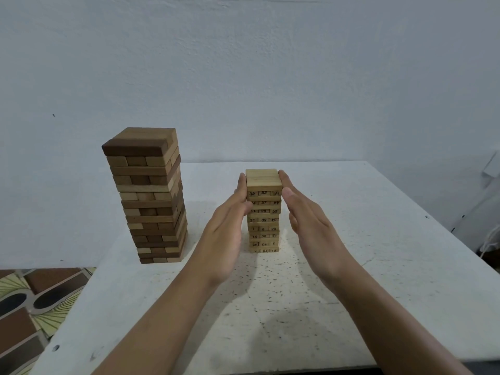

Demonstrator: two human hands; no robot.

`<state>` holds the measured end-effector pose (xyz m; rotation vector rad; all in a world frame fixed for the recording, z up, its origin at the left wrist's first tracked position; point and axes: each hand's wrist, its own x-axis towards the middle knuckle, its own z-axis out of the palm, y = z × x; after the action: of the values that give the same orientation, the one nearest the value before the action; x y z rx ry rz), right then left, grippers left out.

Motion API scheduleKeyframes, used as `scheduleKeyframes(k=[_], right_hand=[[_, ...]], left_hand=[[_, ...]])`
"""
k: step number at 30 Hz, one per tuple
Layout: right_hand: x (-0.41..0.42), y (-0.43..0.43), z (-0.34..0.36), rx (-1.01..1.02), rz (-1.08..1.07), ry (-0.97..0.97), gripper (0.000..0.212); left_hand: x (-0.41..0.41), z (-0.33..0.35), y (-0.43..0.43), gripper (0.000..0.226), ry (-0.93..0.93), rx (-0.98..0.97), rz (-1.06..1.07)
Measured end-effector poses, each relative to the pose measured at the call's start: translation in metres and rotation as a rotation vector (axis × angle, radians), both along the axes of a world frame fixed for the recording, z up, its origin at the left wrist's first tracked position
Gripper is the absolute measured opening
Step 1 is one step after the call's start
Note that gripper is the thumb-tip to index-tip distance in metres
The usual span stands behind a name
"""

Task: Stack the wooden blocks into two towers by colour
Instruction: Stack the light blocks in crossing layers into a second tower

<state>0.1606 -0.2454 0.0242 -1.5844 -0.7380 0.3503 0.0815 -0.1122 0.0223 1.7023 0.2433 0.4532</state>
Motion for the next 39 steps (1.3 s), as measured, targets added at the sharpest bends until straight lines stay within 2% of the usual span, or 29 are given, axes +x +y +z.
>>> scheduleKeyframes(k=[16,28,39], right_hand=[[-0.001,-0.001,0.0,0.001,-0.001,0.0,0.049],[-0.001,-0.007,-0.003,-0.03,-0.121,0.021,0.051],[-0.001,-0.004,-0.004,-0.029,-0.08,0.031,0.049]], left_hand=[[-0.002,0.003,0.001,0.049,0.034,0.035,-0.011],[-0.01,-0.001,0.002,0.045,0.088,0.053,0.019],[-0.008,-0.008,0.002,0.048,0.095,0.075,0.003]])
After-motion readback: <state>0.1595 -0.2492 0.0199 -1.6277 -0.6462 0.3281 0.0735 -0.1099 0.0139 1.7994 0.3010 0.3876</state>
